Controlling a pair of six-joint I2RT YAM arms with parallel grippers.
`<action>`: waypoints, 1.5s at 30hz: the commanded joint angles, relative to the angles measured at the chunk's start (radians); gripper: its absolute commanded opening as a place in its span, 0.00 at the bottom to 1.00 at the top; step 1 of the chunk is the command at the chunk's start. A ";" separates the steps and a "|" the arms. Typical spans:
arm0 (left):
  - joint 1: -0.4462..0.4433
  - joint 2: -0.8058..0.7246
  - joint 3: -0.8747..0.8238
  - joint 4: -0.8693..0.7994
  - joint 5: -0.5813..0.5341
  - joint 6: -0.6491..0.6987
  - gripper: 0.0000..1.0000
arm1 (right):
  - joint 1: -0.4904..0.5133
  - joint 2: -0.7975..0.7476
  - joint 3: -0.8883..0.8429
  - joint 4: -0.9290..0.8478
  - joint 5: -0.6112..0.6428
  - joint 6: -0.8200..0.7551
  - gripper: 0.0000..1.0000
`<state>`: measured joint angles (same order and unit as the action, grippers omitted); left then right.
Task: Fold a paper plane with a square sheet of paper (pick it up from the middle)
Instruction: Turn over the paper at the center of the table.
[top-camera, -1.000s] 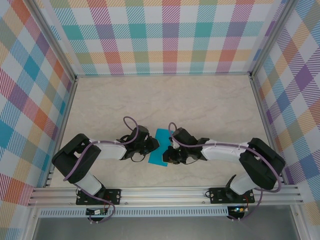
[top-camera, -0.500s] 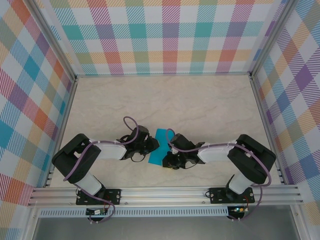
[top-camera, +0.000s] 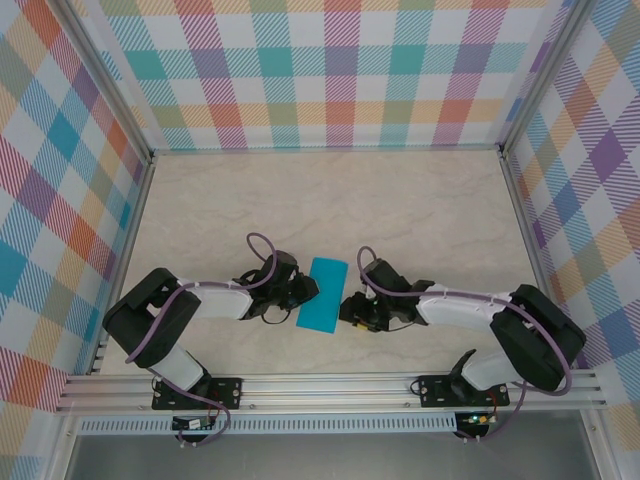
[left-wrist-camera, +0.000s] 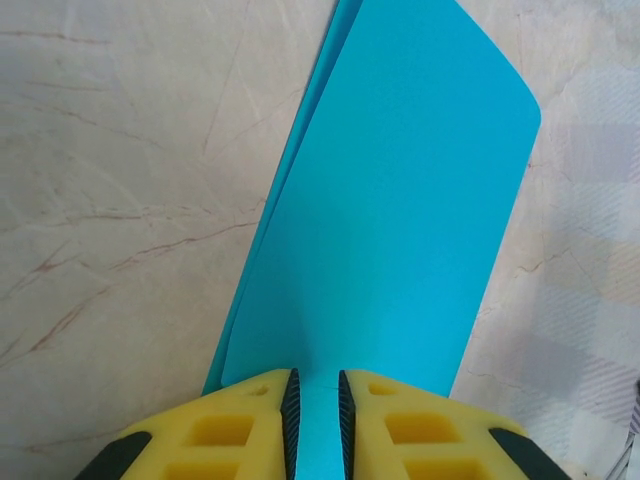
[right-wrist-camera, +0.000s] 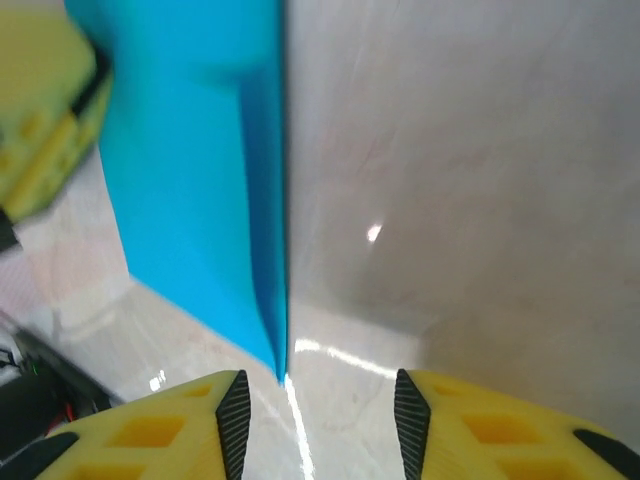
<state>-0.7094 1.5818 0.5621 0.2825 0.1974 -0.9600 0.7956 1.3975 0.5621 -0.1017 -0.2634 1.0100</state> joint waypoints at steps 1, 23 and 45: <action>-0.010 -0.018 0.012 -0.100 -0.009 0.019 0.21 | -0.027 0.025 0.057 -0.036 0.028 0.009 0.48; -0.009 -0.046 0.010 -0.118 -0.018 0.023 0.22 | -0.033 0.277 0.190 0.128 -0.083 0.050 0.37; -0.010 -0.058 0.005 -0.136 -0.035 0.022 0.22 | -0.032 0.275 0.180 0.188 -0.094 0.044 0.36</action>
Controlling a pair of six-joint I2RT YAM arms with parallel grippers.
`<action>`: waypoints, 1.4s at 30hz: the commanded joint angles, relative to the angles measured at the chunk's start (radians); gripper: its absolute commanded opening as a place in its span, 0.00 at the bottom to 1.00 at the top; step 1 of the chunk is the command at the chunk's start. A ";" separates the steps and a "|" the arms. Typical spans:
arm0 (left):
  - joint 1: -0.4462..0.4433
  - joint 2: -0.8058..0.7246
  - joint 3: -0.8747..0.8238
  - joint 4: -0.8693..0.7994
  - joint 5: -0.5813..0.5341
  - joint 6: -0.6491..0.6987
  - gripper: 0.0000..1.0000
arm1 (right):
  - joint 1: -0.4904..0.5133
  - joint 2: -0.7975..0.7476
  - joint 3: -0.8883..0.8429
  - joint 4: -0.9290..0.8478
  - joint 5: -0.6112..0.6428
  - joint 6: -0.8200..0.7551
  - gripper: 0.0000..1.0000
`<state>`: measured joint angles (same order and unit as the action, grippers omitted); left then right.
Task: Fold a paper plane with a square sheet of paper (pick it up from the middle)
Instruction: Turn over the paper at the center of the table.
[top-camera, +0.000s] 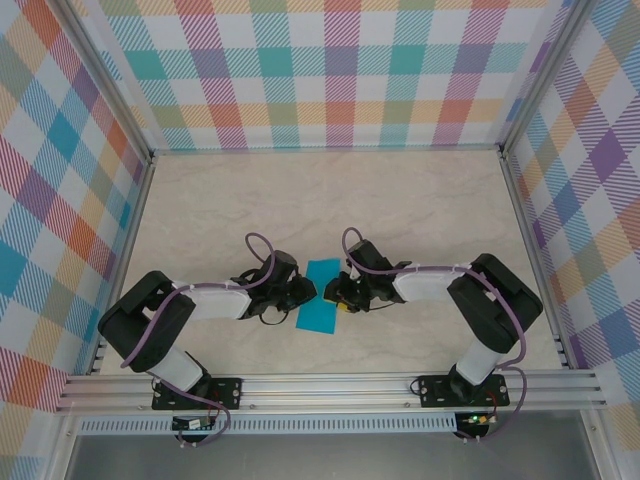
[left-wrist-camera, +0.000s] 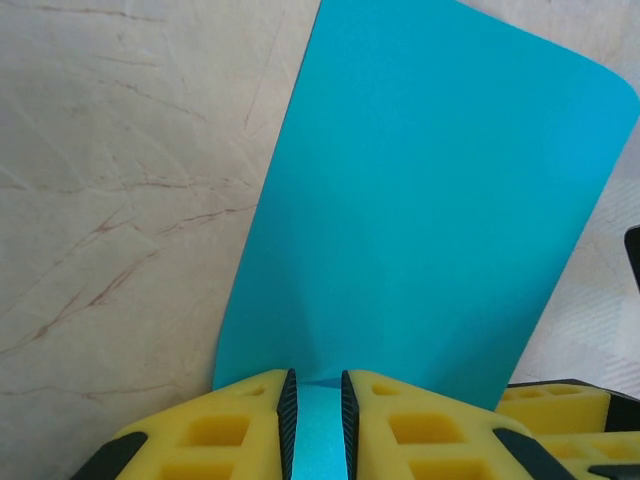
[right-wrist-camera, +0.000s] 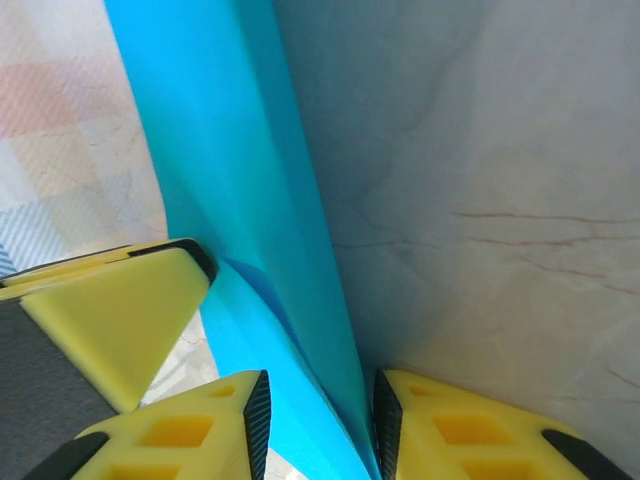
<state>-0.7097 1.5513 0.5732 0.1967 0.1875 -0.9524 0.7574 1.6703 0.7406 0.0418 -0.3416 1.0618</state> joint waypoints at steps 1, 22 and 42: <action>-0.010 -0.032 -0.006 -0.054 -0.030 0.012 0.22 | 0.007 -0.003 0.001 0.036 -0.009 -0.012 0.37; -0.009 -0.102 -0.028 -0.078 -0.087 -0.017 0.23 | 0.006 0.009 -0.026 0.138 -0.067 -0.095 0.31; 0.022 -0.704 -0.164 -0.421 -0.358 -0.040 0.39 | 0.012 -0.222 0.482 -0.955 0.528 -0.483 0.11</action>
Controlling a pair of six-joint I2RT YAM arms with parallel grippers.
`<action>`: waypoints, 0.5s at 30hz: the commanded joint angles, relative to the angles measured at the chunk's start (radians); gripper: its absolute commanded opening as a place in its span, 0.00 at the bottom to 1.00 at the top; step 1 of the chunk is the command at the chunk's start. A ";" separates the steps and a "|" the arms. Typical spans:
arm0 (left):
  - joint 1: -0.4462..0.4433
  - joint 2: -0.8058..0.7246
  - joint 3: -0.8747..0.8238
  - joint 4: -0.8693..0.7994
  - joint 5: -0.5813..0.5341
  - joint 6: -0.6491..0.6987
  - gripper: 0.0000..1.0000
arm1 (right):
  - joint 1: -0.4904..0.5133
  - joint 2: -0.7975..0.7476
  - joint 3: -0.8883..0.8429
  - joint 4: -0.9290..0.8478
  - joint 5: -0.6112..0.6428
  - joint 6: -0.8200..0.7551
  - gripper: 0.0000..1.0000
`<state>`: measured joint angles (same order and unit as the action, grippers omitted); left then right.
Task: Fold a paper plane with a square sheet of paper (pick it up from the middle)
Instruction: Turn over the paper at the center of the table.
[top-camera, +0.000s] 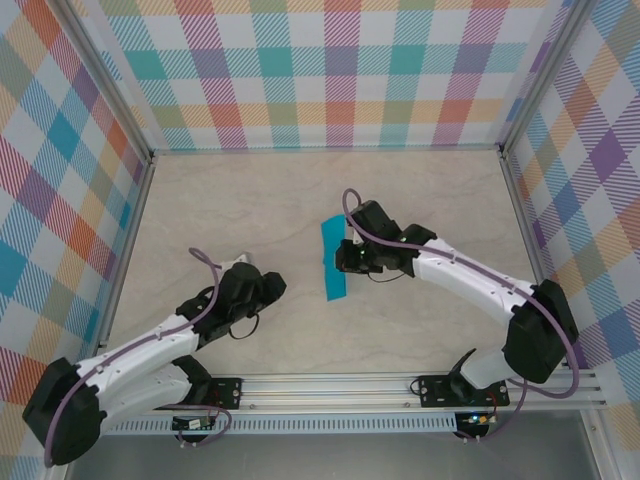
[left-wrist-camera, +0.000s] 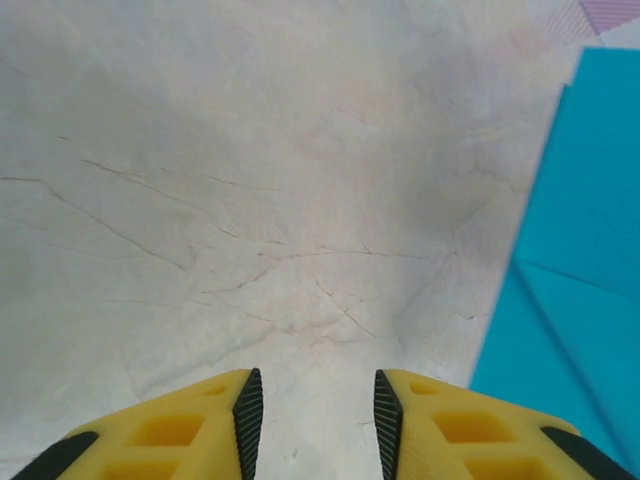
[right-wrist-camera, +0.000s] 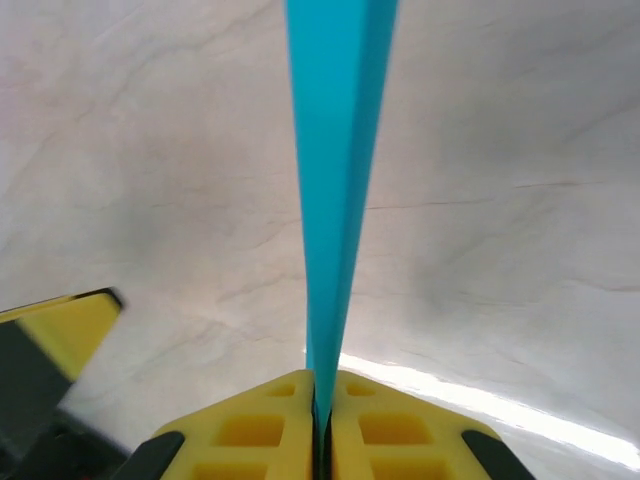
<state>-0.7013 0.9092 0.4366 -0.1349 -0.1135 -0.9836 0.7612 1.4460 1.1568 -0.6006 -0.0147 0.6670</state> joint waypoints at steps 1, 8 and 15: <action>0.017 -0.082 -0.033 -0.099 -0.061 -0.008 0.40 | 0.013 0.011 0.104 -0.371 0.251 -0.092 0.11; 0.066 -0.179 -0.077 -0.126 -0.048 -0.010 0.48 | 0.111 0.121 0.313 -0.635 0.586 -0.061 0.09; 0.082 -0.210 -0.076 -0.195 -0.058 -0.020 0.51 | 0.204 0.413 0.482 -0.808 0.705 0.066 0.06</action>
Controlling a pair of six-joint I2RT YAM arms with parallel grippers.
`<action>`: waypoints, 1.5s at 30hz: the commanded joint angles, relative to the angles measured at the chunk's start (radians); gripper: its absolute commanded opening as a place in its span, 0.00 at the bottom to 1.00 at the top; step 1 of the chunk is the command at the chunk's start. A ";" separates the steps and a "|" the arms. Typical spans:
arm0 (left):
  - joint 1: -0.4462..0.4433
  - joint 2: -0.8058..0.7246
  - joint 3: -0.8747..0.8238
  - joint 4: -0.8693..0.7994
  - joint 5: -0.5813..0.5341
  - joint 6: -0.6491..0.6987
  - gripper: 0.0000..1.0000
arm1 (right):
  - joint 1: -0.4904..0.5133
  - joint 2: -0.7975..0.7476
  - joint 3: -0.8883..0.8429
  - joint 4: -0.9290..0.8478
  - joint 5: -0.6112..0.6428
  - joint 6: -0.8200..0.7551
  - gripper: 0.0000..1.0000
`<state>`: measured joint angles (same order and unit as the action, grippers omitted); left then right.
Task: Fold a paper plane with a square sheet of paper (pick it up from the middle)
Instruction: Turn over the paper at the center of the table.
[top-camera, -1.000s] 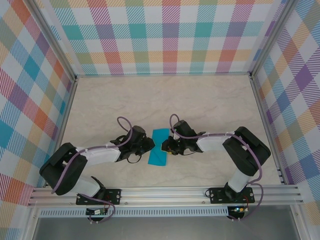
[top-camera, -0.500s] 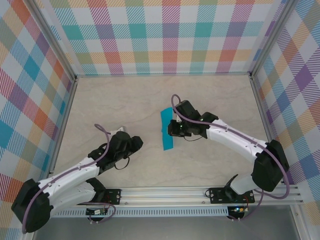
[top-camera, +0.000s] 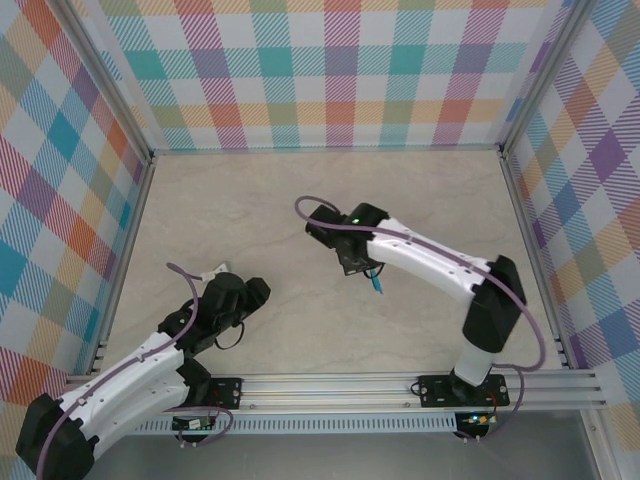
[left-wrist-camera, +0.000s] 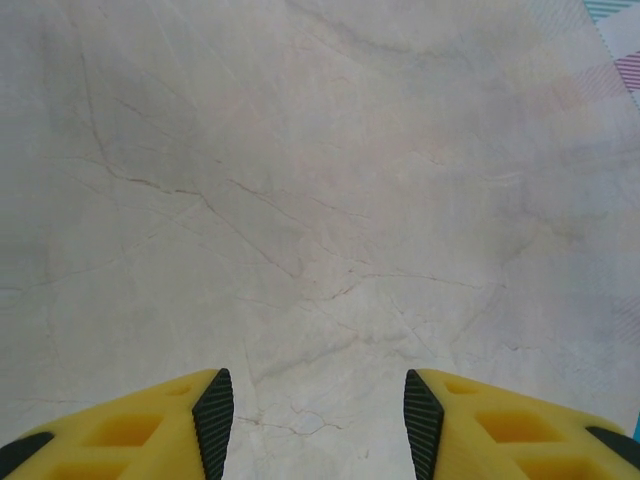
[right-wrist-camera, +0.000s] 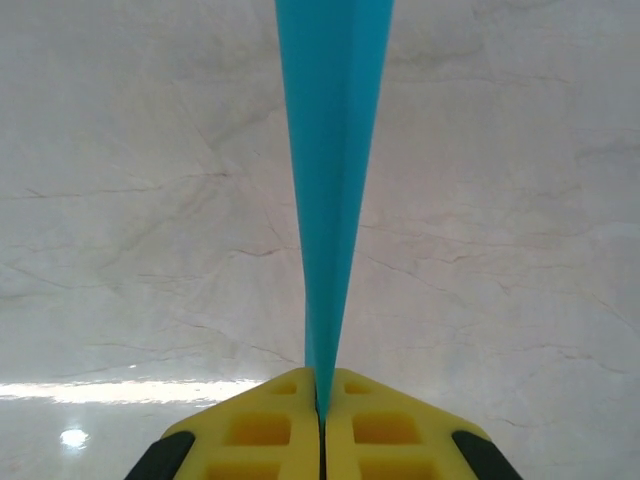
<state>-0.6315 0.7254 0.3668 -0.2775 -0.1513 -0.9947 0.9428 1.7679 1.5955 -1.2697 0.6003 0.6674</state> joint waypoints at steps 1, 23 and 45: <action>0.014 -0.038 -0.008 -0.067 -0.030 -0.013 0.51 | 0.033 0.131 0.059 -0.137 0.086 0.074 0.07; 0.029 -0.201 -0.048 -0.151 -0.045 -0.062 0.54 | 0.007 -0.014 -0.250 0.520 -0.580 0.051 0.53; 0.025 0.209 0.069 0.096 0.198 0.021 0.56 | -0.163 -0.036 -0.778 1.198 -0.909 0.380 0.22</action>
<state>-0.6125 0.9131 0.4038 -0.2146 0.0116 -0.9985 0.7639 1.7149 0.8318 -0.1287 -0.3260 0.9752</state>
